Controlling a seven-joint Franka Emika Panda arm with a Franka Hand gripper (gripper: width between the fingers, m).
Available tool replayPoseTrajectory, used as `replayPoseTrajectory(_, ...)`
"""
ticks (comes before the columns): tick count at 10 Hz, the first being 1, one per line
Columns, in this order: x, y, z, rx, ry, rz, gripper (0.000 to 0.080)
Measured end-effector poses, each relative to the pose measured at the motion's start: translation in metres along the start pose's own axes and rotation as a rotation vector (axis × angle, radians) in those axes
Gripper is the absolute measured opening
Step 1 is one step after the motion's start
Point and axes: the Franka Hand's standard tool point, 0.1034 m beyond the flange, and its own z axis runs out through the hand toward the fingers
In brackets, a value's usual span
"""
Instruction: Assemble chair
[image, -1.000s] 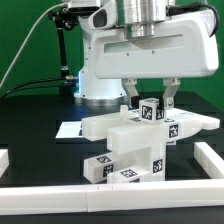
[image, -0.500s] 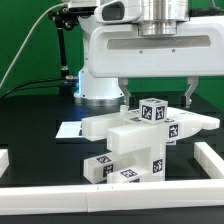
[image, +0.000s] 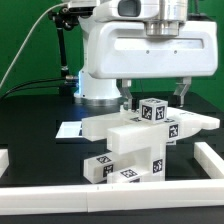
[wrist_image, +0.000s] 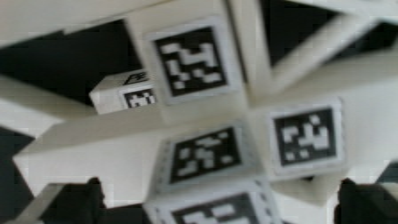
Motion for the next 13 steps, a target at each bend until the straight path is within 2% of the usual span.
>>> replayPoseTrajectory(2,0.0001,-0.0008,0.0001,0.001,0.000,0.027,0.0649)
replayPoseTrajectory(4,0.0000,-0.0006,0.0002,0.001,0.000,0.038,0.0404)
replayPoseTrajectory(5,0.0003,-0.0013,0.0001,0.003,0.001,0.147,0.0404)
replayPoseTrajectory(6,0.0003,-0.0013,0.0001,0.004,0.001,0.209,0.0284)
replayPoseTrajectory(10,0.0016,-0.0030,0.0004,0.003,0.001,0.528,0.0284)
replayPoseTrajectory(13,0.0031,-0.0071,0.0001,0.013,-0.004,0.876,0.0284)
